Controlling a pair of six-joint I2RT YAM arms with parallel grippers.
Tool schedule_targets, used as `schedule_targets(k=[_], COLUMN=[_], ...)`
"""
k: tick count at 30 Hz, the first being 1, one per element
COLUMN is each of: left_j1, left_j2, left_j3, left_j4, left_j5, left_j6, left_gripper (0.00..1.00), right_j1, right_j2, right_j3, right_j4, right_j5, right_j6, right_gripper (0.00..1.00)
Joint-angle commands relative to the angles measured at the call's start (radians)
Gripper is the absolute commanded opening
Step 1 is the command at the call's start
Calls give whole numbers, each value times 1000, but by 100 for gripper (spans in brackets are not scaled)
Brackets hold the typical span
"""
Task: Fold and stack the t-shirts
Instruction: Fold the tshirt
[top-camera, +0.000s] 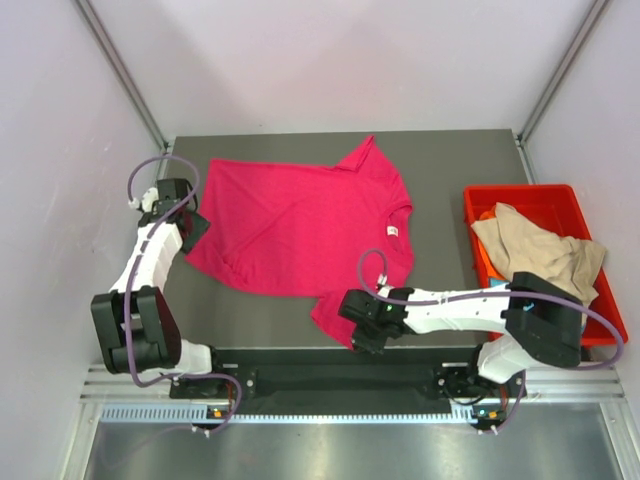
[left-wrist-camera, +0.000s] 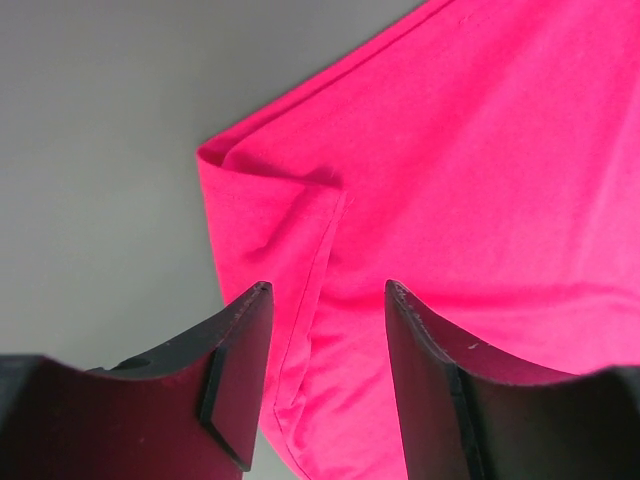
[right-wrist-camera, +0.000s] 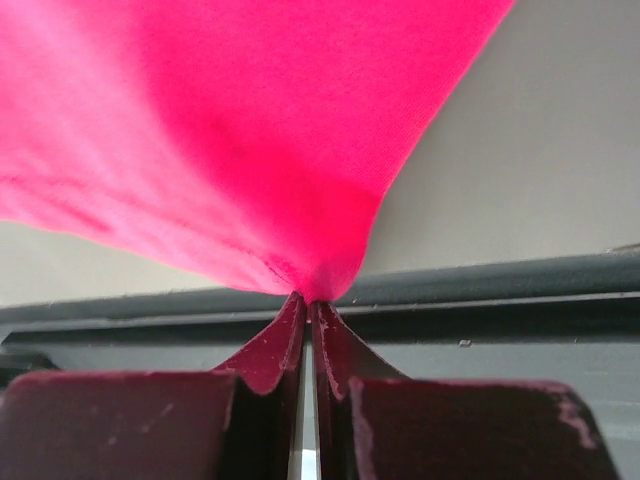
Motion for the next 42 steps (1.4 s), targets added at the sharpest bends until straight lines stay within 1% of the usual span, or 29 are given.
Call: schedule_targets(k=[1, 3, 4, 5, 8, 9, 12, 15, 17, 21, 24, 33, 36, 37, 40, 41, 42], left_j1=[-47, -53, -53, -53, -61, -65, -70, -68, -68, -68, -67, -73, -72, -72, -72, -72, -72], left_j2=[-25, 5, 54, 85, 201, 238, 269, 294, 320, 407, 444, 490, 496, 493, 479, 464, 455], left_j3=[-6, 6, 44, 72, 183, 213, 227, 236, 259, 310, 319, 319, 321, 322, 330, 335, 335], left_j4=[-1, -34, -109, -158, -272, -278, -236, -168, -169, -206, -217, -208, -223, -228, -252, -261, -270], left_j5=[-73, -63, -78, -81, -103, -106, -100, -71, -73, -101, -110, -113, -139, -147, -195, -225, -242], left_j6=[-21, -55, -102, -116, -141, -138, -136, -93, -73, -72, -81, -75, -69, -67, -63, -64, -64], left_gripper=[54, 54, 51, 50, 46, 46, 49, 53, 54, 53, 52, 48, 34, 23, 3, 0, 0], right_j1=[31, 39, 42, 42, 42, 42, 42, 42, 42, 43, 42, 40, 40, 40, 42, 40, 40], right_j2=[-59, -69, -72, -72, -75, -78, -93, -104, -112, -127, -144, -176, -170, -170, -171, -174, -187], right_j3=[40, 52, 57, 61, 83, 84, 95, 107, 109, 101, 101, 106, 110, 113, 121, 124, 127], right_j4=[-6, 2, 2, -1, -10, -10, -10, -15, -19, -22, -33, -61, -64, -65, -85, -94, -116], right_j5=[75, 90, 99, 104, 118, 124, 147, 164, 173, 187, 202, 237, 239, 239, 251, 259, 268], right_j6=[-32, -54, -62, -68, -107, -114, -143, -170, -179, -185, -186, -176, -174, -174, -171, -168, -164], right_gripper=[0, 0, 0, 0, 0, 0, 0, 0, 0, 0, 0, 0, 0, 0, 0, 0, 0])
